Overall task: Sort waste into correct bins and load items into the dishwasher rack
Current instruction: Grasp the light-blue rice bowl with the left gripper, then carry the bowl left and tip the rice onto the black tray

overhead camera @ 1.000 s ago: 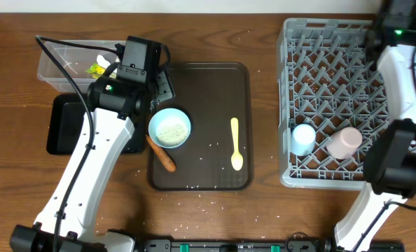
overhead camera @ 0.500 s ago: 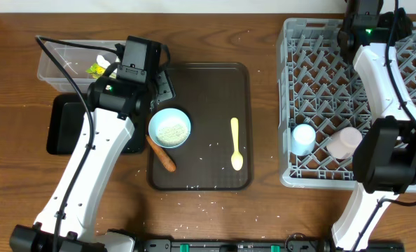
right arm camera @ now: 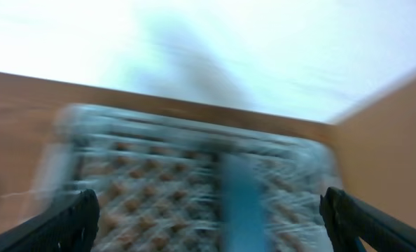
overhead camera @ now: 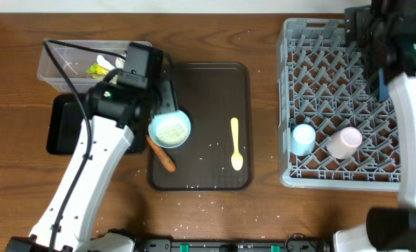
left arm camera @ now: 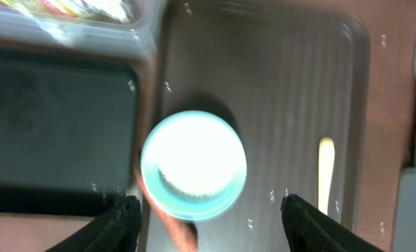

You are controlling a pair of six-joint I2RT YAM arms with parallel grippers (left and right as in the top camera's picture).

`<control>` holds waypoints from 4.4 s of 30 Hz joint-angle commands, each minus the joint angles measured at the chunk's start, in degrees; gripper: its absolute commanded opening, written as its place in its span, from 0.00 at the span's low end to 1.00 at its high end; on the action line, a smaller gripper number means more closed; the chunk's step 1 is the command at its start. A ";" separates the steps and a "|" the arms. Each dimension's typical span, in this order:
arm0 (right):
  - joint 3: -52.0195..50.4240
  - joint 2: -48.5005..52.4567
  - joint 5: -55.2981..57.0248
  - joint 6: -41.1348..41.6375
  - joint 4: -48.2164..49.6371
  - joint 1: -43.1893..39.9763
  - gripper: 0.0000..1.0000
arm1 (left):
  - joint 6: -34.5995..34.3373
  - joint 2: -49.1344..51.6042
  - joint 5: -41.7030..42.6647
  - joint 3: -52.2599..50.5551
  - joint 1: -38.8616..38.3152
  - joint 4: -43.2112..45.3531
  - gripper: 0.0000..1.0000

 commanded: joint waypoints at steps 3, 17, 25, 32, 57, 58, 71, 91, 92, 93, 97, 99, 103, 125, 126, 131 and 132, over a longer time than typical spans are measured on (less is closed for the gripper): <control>0.02 -0.48 -24.85 4.11 -4.50 0.50 0.99 | 2.34 0.98 2.75 -1.90 -4.74 -4.15 0.66; 0.00 0.48 -26.53 4.09 -12.81 0.50 0.97 | 10.97 13.35 -1.73 -9.90 -11.10 6.88 0.66; 0.00 0.48 -26.49 4.07 -14.23 0.50 0.95 | 11.74 20.87 -1.44 -9.90 -11.10 9.70 0.53; 0.00 0.50 -26.51 4.07 -14.43 0.50 0.94 | 11.74 23.63 -1.60 -9.92 -11.10 11.69 0.46; 0.00 0.50 -24.59 4.02 -15.37 0.48 0.94 | 1.57 19.34 -4.26 -4.33 -9.51 8.20 0.06; 0.00 0.50 -24.00 4.04 -15.37 0.48 0.93 | 1.55 18.12 -3.28 -4.00 -8.79 7.45 0.06; 0.00 0.50 -22.86 4.07 -16.02 0.50 0.91 | 5.40 6.51 12.24 -3.87 14.21 2.95 0.06; 0.00 0.50 -22.84 4.04 -17.42 0.46 0.91 | 22.53 12.90 59.49 -4.98 47.95 2.73 0.06; 0.00 0.50 -22.84 4.04 -17.53 0.46 0.91 | 22.53 14.03 62.16 -4.98 48.98 2.73 0.06; 0.00 0.50 -22.84 4.04 -17.70 0.46 0.91 | 22.56 15.06 64.35 -4.98 49.79 2.73 0.06; 0.00 0.50 -22.82 4.02 -18.18 0.46 0.91 | 23.39 19.52 72.08 -4.98 53.22 2.73 0.06; 0.00 0.50 -22.82 3.80 -18.32 0.46 0.91 | 23.58 21.49 74.90 -4.98 54.71 2.78 0.06; 0.00 0.50 -22.82 3.80 -18.34 0.46 0.91 | 23.58 24.79 80.54 -4.98 57.02 2.78 0.06; 0.00 0.50 -22.82 3.80 -18.36 0.46 0.92 | 21.79 28.61 90.71 -4.98 59.84 -2.05 0.06; 0.00 0.50 -22.82 3.80 -18.36 0.44 0.92 | 21.68 28.61 90.73 -4.98 59.84 -2.36 0.06; 0.00 0.50 -22.82 3.80 -18.40 0.44 0.92 | 20.70 28.61 90.73 -4.98 59.84 -6.34 0.06; 0.00 0.50 -22.82 3.80 -18.38 0.46 0.93 | 20.74 28.48 90.71 -4.98 59.84 -8.20 0.06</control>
